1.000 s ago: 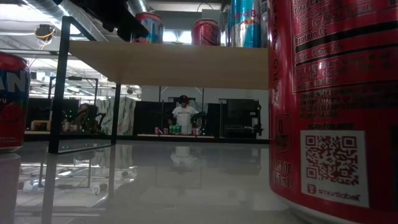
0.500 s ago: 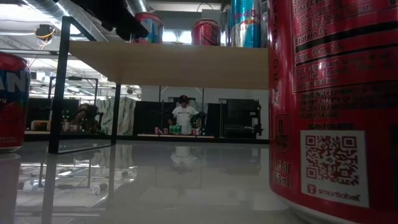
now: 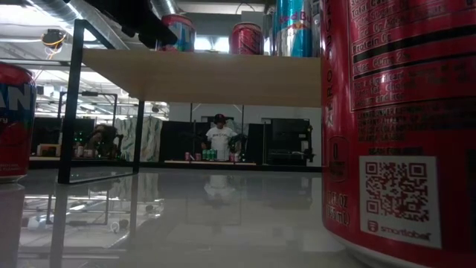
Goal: Place canned beverage on shelf
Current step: Put the top right red soda can on the shelf
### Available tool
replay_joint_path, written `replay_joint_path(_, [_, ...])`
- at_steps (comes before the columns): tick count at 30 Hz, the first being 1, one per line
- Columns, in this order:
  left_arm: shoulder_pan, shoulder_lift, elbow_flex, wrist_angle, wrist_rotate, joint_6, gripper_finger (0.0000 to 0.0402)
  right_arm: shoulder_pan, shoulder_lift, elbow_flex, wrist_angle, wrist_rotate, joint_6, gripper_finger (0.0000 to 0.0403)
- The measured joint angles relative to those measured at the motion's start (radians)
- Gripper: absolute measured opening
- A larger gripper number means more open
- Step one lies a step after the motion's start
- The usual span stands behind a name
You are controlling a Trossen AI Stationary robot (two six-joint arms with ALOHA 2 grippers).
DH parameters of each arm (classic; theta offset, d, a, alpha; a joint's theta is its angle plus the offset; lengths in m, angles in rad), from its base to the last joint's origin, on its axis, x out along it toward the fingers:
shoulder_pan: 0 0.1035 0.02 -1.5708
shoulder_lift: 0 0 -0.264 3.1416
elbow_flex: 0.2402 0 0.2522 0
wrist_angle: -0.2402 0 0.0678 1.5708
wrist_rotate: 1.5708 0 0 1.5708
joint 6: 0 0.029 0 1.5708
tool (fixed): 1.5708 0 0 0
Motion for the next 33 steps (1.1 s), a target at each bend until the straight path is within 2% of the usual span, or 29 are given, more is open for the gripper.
replay_joint_path(6, [0.0, 0.0, 0.0, 0.0, 0.0, 0.003, 0.0327, 0.0, 0.0, 0.0, 0.0, 0.0, 0.0, 0.037])
replay_joint_path(17, [0.0, 0.0, -0.001, 0.01, -0.017, 0.005, 0.0397, 0.0, 0.0, 0.0, 0.0, 0.0, 0.0, 0.037])
replay_joint_path(33, [0.0, 0.0, -0.001, 0.168, -0.014, 0.003, 0.0397, 0.0, 0.0, 0.0, 0.0, 0.0, 0.0, 0.037])
